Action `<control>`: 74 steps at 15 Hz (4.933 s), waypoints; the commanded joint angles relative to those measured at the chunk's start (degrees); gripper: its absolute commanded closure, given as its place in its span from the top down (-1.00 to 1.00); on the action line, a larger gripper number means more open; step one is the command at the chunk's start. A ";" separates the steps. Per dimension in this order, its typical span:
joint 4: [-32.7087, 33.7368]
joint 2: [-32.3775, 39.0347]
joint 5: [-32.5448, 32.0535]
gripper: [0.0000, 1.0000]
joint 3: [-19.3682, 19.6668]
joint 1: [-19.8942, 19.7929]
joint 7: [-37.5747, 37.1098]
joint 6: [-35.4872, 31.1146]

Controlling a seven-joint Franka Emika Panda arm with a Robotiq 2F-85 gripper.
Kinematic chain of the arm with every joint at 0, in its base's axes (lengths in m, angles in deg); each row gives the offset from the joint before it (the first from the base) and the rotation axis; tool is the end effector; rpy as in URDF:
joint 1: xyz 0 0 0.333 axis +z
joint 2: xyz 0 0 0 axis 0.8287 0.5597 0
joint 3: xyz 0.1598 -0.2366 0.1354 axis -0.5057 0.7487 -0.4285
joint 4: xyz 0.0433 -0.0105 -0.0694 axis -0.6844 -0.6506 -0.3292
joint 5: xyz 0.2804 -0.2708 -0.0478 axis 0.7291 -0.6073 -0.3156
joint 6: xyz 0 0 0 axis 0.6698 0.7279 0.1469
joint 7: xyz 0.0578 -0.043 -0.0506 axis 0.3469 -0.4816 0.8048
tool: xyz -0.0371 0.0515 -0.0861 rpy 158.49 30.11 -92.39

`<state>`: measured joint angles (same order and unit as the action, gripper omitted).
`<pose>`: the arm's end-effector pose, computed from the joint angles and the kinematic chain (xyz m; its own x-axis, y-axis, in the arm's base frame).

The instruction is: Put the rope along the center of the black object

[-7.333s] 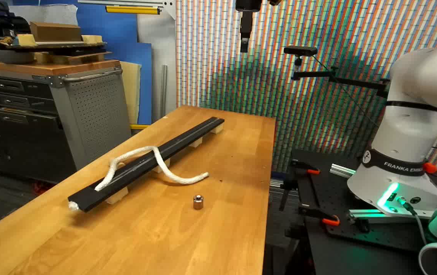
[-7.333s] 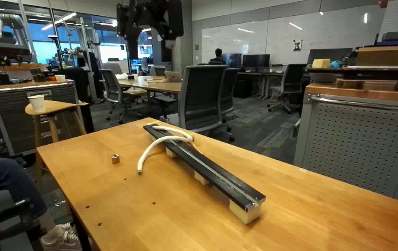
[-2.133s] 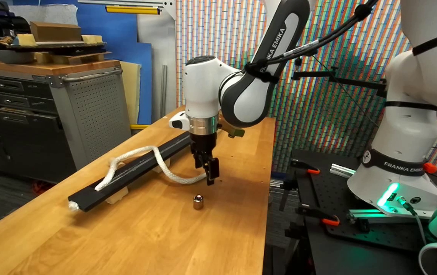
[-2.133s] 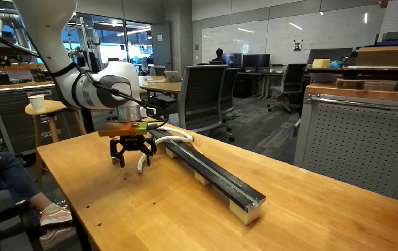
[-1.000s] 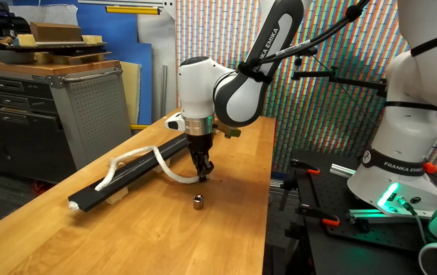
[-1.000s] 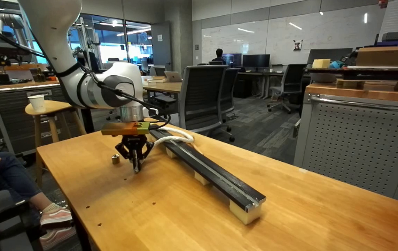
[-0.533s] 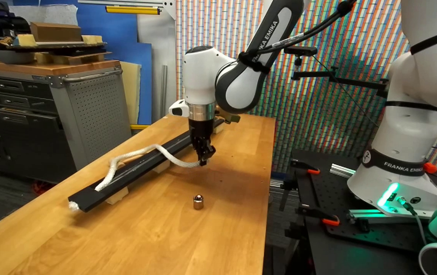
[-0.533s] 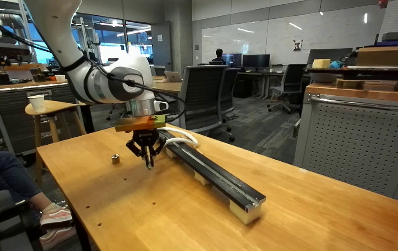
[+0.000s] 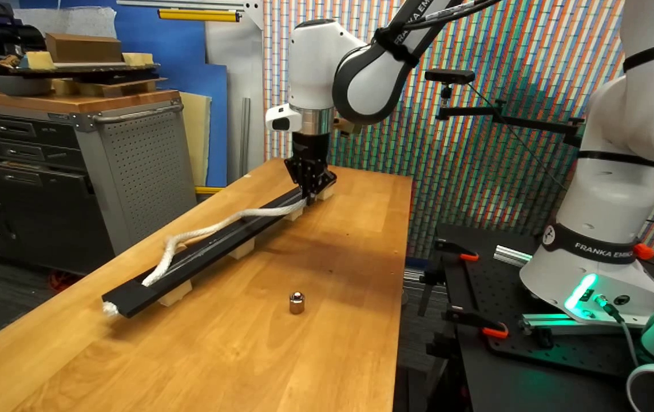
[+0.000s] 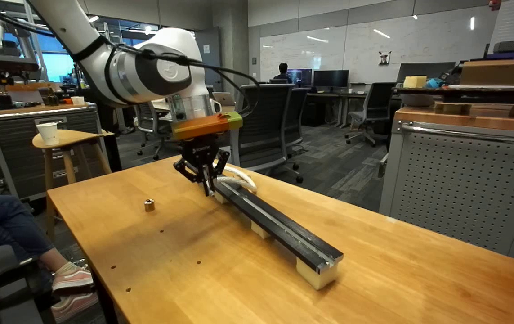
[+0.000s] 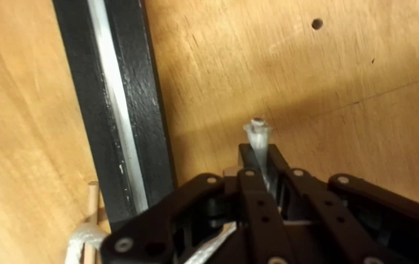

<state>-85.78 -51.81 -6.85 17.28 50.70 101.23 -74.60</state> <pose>0.5299 -0.0052 0.2520 0.3700 0.9213 -0.1194 0.9269 -0.3573 0.1153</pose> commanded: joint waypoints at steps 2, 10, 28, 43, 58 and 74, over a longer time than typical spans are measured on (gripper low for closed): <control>-0.19 -4.42 -1.71 -0.94 3.63 -0.85 7.48 1.62; 8.05 0.99 -10.96 -0.94 12.91 -2.92 3.63 0.64; 11.26 -0.28 -8.50 -0.94 15.50 -6.70 4.33 0.57; 9.54 6.43 -6.22 -0.94 12.92 -6.39 2.72 -0.90; 16.68 15.57 -10.66 -0.94 15.76 -6.35 -3.30 -3.08; 19.53 18.93 -12.12 -0.94 17.12 -6.53 -5.15 -4.46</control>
<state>-67.51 -33.70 -16.86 33.54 44.40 97.25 -78.23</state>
